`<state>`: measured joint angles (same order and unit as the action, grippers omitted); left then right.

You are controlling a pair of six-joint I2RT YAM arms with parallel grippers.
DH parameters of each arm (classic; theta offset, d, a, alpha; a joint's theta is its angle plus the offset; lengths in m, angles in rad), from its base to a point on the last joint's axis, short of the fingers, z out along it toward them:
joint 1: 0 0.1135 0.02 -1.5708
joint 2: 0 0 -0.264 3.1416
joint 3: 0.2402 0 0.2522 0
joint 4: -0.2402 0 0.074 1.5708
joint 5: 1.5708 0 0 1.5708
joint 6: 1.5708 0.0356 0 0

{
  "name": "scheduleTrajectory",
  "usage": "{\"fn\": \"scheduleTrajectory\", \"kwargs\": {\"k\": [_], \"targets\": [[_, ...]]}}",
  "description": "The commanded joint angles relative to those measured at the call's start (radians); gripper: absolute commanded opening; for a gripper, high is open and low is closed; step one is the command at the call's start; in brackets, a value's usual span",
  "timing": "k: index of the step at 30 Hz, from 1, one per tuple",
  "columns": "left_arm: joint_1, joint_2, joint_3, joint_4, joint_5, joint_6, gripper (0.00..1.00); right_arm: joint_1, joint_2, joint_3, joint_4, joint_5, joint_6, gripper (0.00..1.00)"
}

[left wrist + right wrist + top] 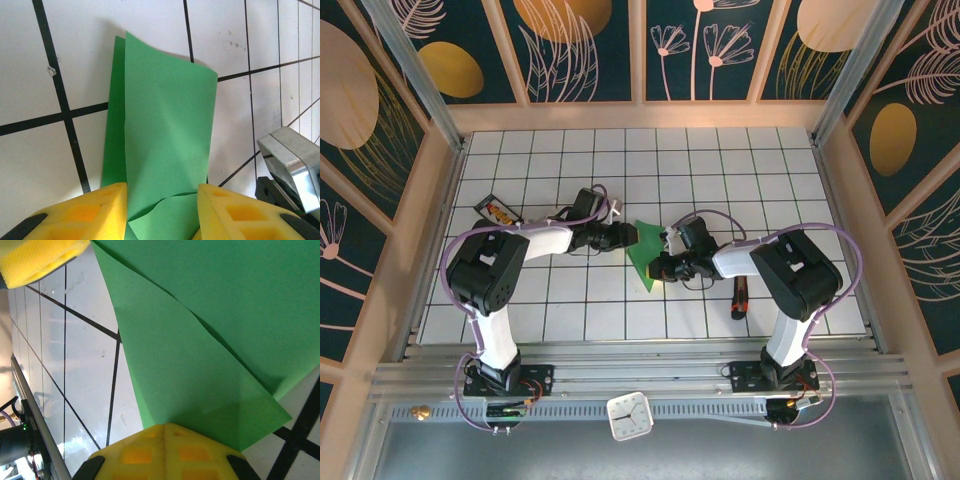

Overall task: Fold a paper plane with a square sheet of paper (pick it up from the middle)
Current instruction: Fourth fold the wing at the center of the table.

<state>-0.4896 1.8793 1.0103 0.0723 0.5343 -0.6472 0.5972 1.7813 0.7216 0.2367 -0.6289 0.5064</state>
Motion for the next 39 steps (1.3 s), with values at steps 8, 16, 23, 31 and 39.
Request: {"fn": "scheduleTrajectory", "kwargs": {"k": [8, 16, 23, 31, 39], "targets": [[0.005, 0.065, 0.039, -0.059, 0.072, 0.026, 0.36, -0.014, 0.021, -0.021, -0.051, 0.033, -0.022, 0.00], [0.007, 0.081, 0.054, -0.068, 0.032, 0.046, 0.19, -0.022, 0.018, -0.017, -0.079, 0.043, -0.043, 0.00], [0.007, 0.022, -0.001, -0.014, 0.001, 0.001, 0.00, -0.030, -0.018, 0.018, -0.129, 0.050, -0.070, 0.00], [0.004, -0.183, -0.237, 0.181, -0.053, -0.340, 0.00, 0.084, -0.185, 0.097, -0.244, 0.339, -0.117, 0.18], [-0.014, -0.246, -0.340, 0.273, -0.072, -0.571, 0.00, 0.313, -0.161, 0.156, -0.242, 0.739, -0.055, 0.36]]}}
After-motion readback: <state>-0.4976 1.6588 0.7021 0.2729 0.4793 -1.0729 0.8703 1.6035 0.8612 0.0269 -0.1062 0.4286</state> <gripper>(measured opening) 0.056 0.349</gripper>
